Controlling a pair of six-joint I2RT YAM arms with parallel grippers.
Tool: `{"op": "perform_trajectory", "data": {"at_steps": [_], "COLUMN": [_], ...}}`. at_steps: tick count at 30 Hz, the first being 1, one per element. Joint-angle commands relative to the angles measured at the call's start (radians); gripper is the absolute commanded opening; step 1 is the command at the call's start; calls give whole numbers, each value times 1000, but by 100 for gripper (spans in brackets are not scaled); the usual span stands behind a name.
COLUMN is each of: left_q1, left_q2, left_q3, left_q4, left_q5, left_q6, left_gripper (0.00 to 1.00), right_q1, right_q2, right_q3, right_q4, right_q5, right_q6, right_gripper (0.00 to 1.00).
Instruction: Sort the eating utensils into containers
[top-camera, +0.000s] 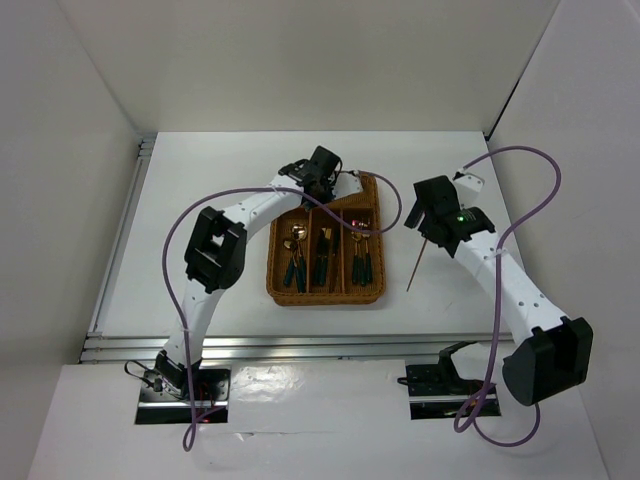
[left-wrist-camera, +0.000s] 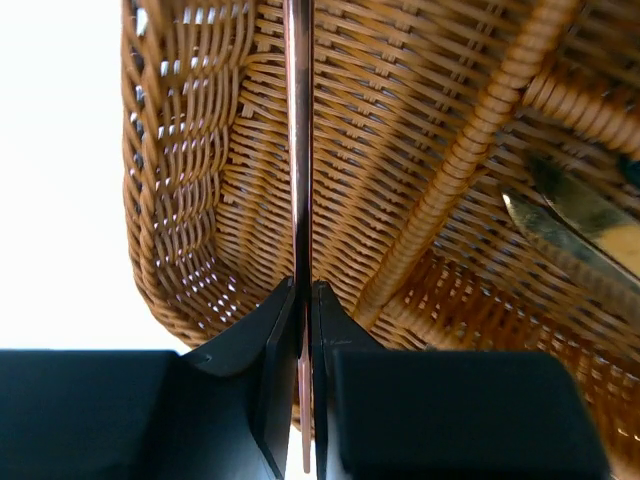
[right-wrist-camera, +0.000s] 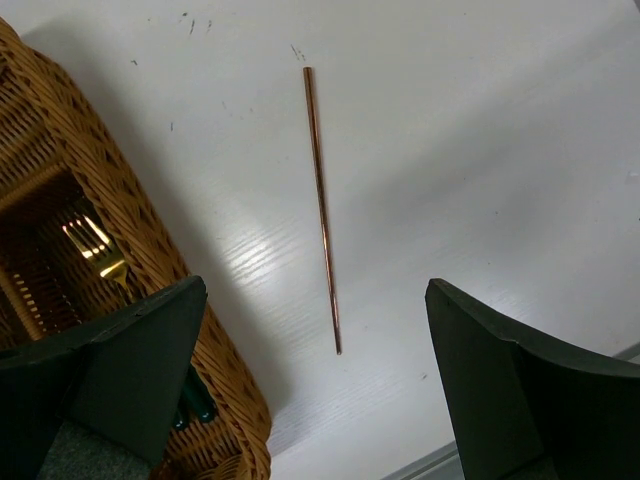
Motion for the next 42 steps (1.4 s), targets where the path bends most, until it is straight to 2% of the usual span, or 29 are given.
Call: {"op": "perform_trajectory", "data": {"at_steps": [1,4,6,10,17,22,24,26,31,35,37,42], "left_q1": [8,35,60,60,71,118,127,152,152,152,152,161], "left_q2": [-9,-40,-58,-58,-25,-107,-159,-186,-219,-210,-210,-230], "left_q3": [-42,-42,-42,-20,0,-9,-23,-23,55,162,172,172], "left_q4": [120,109,109,118,174,229,270,279,203,160,160,131], "left_q5": [-21,48,114,137,89,195,232,296,504,548,520,559], "left_q6": [104,126,126,115,33,-119,-184,-320,-535,-602,-626,-626], "left_gripper": [17,35,56,66,70,70,74,79,84,87,90,90], "right_q1": [-7,-7,-7,-7,-25,-68,-95,-120,-201,-212,-212,-212], "right_q2": [-9,15,26,35,45,89,120,173,281,348,370,433], "right_q3": [-6,5,-8,-74,-179,-239,-239,-248,-207,-174,-148,-139], "right_q4": [-11,-30,-30,-1,84,219,266,320,421,441,452,489], "right_q5": [38,49,49,-12,-68,-132,-141,-170,-273,-273,-264,-275], "right_q6": [28,40,70,107,127,54,44,6,-84,-120,-120,-120], "right_gripper": [99,99,99,99,99,86,86,78,68,66,66,65]}}
